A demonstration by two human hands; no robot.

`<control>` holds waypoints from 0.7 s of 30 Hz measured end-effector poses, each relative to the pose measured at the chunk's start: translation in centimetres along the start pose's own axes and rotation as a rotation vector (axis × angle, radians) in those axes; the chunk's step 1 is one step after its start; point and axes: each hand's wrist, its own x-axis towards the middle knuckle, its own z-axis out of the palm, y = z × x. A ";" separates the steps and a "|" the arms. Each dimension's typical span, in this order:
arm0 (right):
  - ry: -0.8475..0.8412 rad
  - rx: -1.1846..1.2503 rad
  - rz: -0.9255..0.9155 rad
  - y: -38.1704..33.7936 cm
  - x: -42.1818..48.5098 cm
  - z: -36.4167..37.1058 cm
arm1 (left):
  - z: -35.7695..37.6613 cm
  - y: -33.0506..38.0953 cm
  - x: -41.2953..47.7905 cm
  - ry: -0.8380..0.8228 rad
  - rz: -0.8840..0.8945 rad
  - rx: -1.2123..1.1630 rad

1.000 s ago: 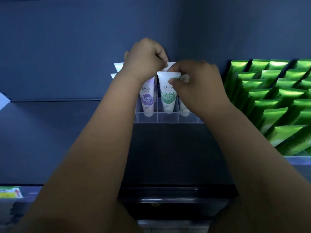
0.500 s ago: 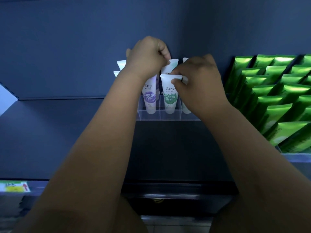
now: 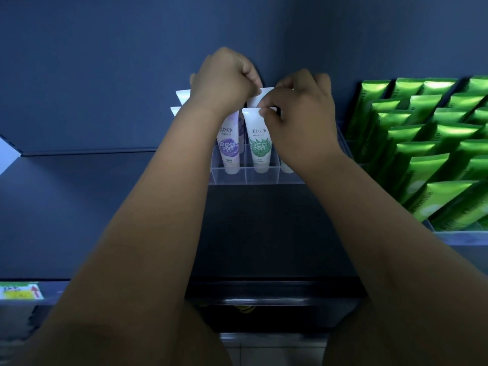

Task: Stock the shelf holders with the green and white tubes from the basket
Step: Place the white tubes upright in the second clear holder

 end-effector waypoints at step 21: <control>-0.074 0.072 0.056 0.5 0.3 -0.1 | 0.4 -0.4 0.2 -0.020 0.040 -0.101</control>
